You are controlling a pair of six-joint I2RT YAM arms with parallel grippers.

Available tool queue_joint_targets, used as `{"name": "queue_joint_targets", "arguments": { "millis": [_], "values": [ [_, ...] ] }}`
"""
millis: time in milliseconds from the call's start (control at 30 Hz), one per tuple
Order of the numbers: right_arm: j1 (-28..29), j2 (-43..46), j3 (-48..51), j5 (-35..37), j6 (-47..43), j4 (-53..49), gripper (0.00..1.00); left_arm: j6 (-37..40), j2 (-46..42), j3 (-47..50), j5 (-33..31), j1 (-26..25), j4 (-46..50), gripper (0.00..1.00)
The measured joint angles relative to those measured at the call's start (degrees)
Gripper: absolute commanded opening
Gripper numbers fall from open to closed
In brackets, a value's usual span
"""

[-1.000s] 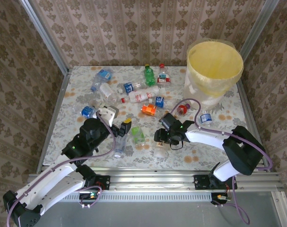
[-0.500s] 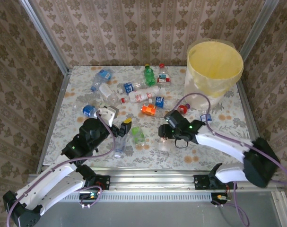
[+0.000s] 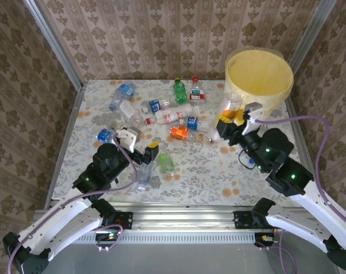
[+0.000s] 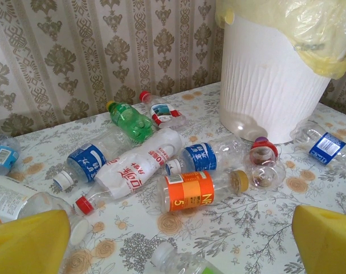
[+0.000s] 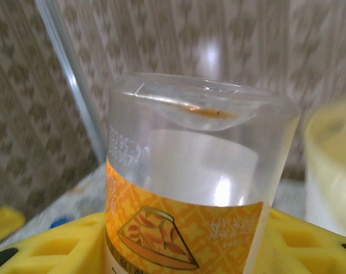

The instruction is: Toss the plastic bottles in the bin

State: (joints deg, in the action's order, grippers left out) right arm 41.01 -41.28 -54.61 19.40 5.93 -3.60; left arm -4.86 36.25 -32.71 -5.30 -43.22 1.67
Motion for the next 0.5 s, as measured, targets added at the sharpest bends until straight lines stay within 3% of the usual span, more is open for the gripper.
{"name": "queue_joint_targets", "arguments": {
  "millis": [233, 500],
  "values": [
    [-8.31, -4.22, -0.61, -2.47, -17.00, 24.61, 0.26, -0.15, 0.00, 0.70, -0.02, 0.00, -1.33, 1.00],
    [-16.76, -9.55, -4.59, -8.79, -23.47, 40.76, 0.27, -0.20, 0.00, 2.25, -0.55, 0.00, -2.21, 1.00]
  ]
}}
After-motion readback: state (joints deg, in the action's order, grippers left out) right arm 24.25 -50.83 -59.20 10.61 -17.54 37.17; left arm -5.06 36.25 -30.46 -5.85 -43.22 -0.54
